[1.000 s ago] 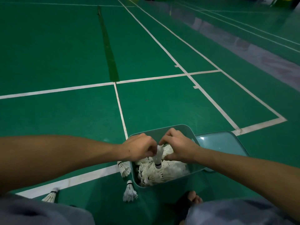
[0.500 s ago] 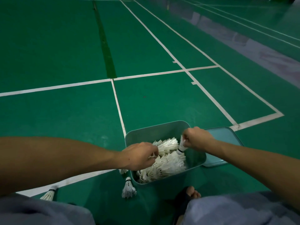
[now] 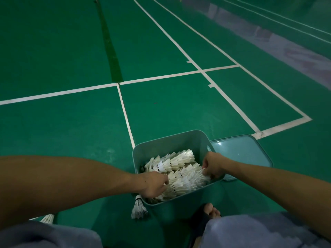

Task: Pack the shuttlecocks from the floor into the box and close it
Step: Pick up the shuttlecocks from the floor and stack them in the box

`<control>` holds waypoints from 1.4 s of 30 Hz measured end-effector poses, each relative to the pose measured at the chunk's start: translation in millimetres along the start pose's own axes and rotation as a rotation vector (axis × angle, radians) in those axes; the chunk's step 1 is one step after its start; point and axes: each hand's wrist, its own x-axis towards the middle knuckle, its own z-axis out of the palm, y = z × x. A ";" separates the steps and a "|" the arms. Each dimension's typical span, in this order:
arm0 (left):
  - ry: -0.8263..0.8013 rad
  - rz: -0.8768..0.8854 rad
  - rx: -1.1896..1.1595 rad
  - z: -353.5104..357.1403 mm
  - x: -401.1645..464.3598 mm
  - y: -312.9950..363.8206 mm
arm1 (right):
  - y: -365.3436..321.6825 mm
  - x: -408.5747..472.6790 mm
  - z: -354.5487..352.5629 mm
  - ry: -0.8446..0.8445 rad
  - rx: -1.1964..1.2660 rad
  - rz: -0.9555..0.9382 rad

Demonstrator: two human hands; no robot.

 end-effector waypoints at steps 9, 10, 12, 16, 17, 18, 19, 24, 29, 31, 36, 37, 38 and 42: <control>0.028 0.003 -0.078 -7.9 -0.2 -2.9 | 6.6 2.2 17.3 -0.068 0.144 0.036; 0.040 0.014 -0.080 -11.2 -2.4 -2.6 | 6.9 1.0 16.5 -0.074 0.157 0.040; 0.078 0.049 -0.065 -19.6 -8.1 -1.5 | 5.2 -0.4 14.7 -0.065 0.127 0.036; 0.192 0.104 -0.075 -41.2 -23.3 -1.1 | -4.5 -7.2 6.4 -0.010 -0.075 0.009; 0.218 0.111 -0.082 -46.6 -27.3 -2.5 | -7.2 -11.0 2.8 0.009 -0.128 0.000; 0.243 0.115 -0.082 -52.0 -32.1 -4.5 | -9.6 -15.1 -1.1 0.032 -0.171 -0.008; 0.267 0.116 -0.080 -57.4 -37.1 -7.0 | -12.2 -19.0 -5.0 0.064 -0.205 -0.027; 0.344 0.098 -0.051 -77.7 -71.4 -28.8 | -46.2 -34.3 -15.6 0.284 -0.147 -0.284; 0.400 0.028 0.231 -93.8 -130.8 -55.6 | -115.8 -52.6 -7.1 0.422 -0.261 -0.639; 0.389 0.001 0.219 -97.7 -156.9 -71.5 | -144.7 -59.8 0.2 0.412 -0.296 -0.738; 0.331 -0.073 0.053 -72.9 -214.7 -141.1 | -207.4 -74.5 28.0 0.305 -0.273 -0.888; 0.315 -0.095 0.012 -62.5 -224.6 -155.2 | -217.2 -75.1 36.2 0.281 -0.253 -0.893; 0.306 -0.119 -0.033 -50.9 -233.2 -169.3 | -226.3 -75.0 45.0 0.246 -0.225 -0.886; 0.322 -0.270 -0.140 8.6 -254.8 -227.6 | -254.3 -68.7 89.2 0.112 -0.002 -0.746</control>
